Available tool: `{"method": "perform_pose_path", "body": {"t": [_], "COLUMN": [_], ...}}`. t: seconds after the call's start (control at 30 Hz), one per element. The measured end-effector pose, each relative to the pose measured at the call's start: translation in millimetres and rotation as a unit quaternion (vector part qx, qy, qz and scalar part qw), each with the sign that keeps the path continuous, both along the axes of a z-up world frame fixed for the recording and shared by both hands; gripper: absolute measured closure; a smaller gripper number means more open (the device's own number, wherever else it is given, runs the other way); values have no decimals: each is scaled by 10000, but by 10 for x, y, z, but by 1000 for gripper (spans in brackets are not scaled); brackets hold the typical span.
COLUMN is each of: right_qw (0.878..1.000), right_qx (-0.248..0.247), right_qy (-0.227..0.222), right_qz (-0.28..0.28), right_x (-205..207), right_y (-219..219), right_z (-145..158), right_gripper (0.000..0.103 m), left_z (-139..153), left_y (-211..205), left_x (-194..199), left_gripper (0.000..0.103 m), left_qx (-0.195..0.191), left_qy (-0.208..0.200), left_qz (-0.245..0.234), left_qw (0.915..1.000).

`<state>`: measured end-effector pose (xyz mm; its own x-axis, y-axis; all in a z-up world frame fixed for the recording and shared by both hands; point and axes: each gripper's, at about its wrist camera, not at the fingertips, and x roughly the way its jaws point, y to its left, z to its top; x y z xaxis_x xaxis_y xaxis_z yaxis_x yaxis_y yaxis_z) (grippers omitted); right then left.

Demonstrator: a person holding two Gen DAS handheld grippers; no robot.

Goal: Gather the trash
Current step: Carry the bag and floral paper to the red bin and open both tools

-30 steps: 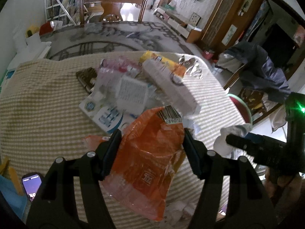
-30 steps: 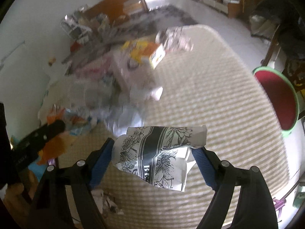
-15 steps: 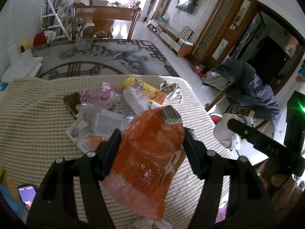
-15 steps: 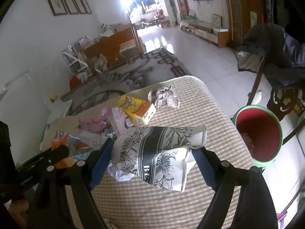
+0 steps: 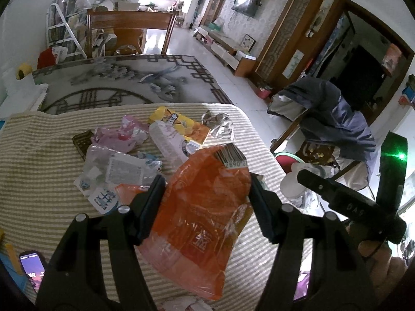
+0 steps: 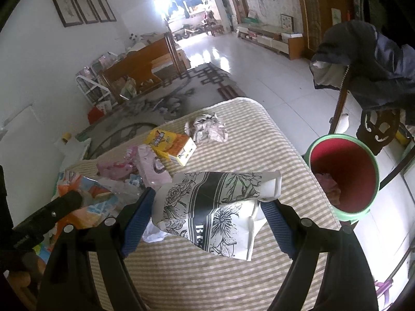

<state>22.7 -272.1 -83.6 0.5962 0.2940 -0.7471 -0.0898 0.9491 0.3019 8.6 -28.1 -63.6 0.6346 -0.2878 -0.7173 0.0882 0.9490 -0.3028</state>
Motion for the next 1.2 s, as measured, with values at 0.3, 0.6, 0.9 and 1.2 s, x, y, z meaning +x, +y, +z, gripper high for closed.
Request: {"method": "perform_pose_path", "body": {"t": [0.3, 0.6, 0.9, 1.2], "right_qw": [9999, 9997, 9995, 9987], "right_qx": [-16, -1, 70, 174], "right_qy": [-57, -131, -217, -124], "right_qz": [-127, -221, -222, -457], "right_x": [58, 200, 402, 527], "right_y": [-339, -808, -1308, -1902], "right_z": [16, 76, 101, 36], "right_gripper": [23, 23, 23, 23], "left_z": [-25, 38, 136, 123], "left_y": [-332, -736, -1239, -1830], "left_x": [102, 251, 471, 634], "left_gripper": [41, 41, 41, 41], "left_qx": [66, 37, 81, 162], "left_qy": [76, 17, -122, -84], "left_qz": [-77, -46, -55, -273], "left_qw": [9999, 10000, 9999, 9995]}}
